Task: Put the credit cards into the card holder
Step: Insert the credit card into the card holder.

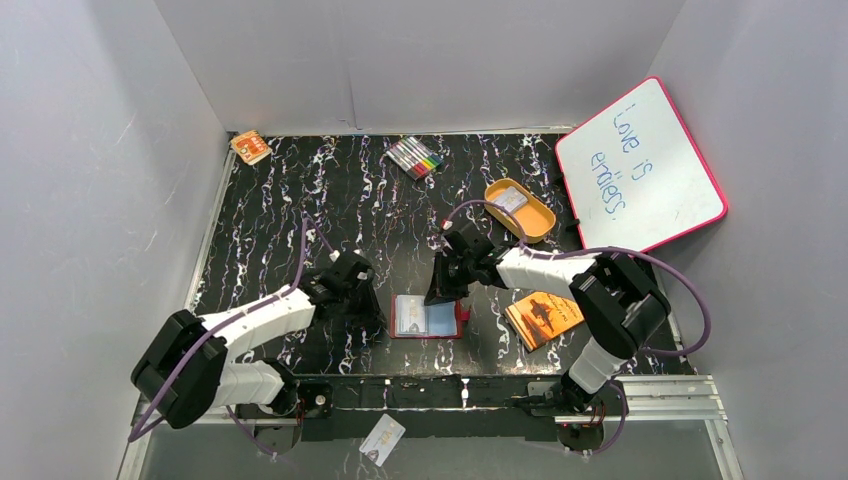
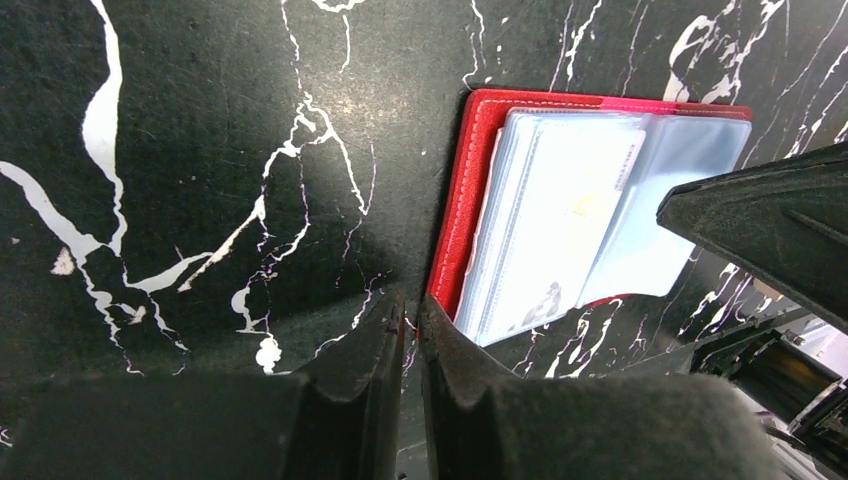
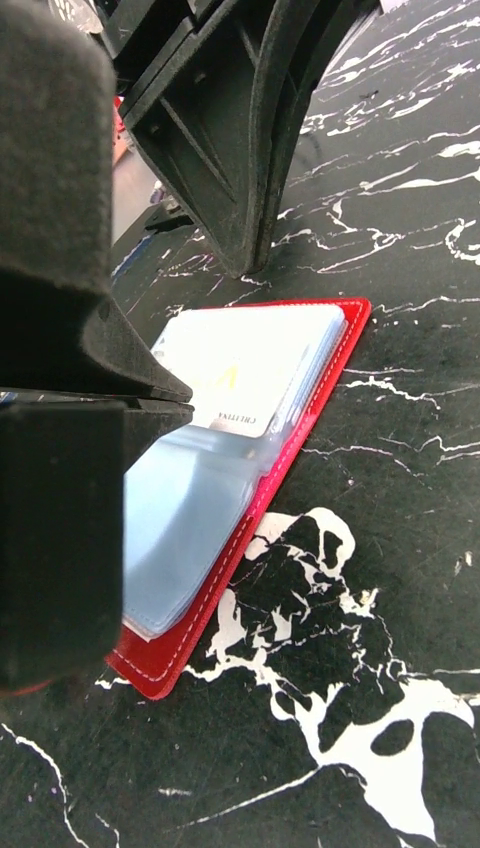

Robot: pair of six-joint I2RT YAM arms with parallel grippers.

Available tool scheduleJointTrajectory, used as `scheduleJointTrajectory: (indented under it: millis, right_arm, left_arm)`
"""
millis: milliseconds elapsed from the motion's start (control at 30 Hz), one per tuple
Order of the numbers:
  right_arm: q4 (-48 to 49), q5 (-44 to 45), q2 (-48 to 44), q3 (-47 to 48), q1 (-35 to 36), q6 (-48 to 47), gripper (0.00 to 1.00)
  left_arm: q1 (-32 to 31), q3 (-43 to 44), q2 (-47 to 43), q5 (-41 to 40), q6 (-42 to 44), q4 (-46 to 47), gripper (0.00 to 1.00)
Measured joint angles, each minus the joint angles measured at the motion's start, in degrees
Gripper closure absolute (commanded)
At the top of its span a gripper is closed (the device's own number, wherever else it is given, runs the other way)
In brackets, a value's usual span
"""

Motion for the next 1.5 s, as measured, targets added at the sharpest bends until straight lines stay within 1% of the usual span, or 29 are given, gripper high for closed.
scheduleJointTrajectory:
  millis: [233, 567, 833, 1500]
  right_arm:
    - [-1.2, -0.5, 2.0, 0.0, 0.0, -0.6, 1.0]
    - [-1.8, -1.5, 4.0, 0.0, 0.5, -1.3, 1.0]
    - [-1.9, -2.0, 4.4, 0.2, 1.1, -1.3, 1.0]
    - [-2.7, -2.3, 5.8, 2.2, 2.4, -1.4, 1.0]
  left_arm:
    - [0.0, -0.1, 1.5, -0.4, 0.0, 0.0, 0.92]
    - [0.0, -0.1, 3.3, -0.1, 0.0, 1.4, 0.94]
    - [0.0, -0.1, 5.0, 1.9, 0.0, 4.2, 0.95]
    - [0.0, -0.1, 5.5, 3.1, -0.1, 5.3, 0.96]
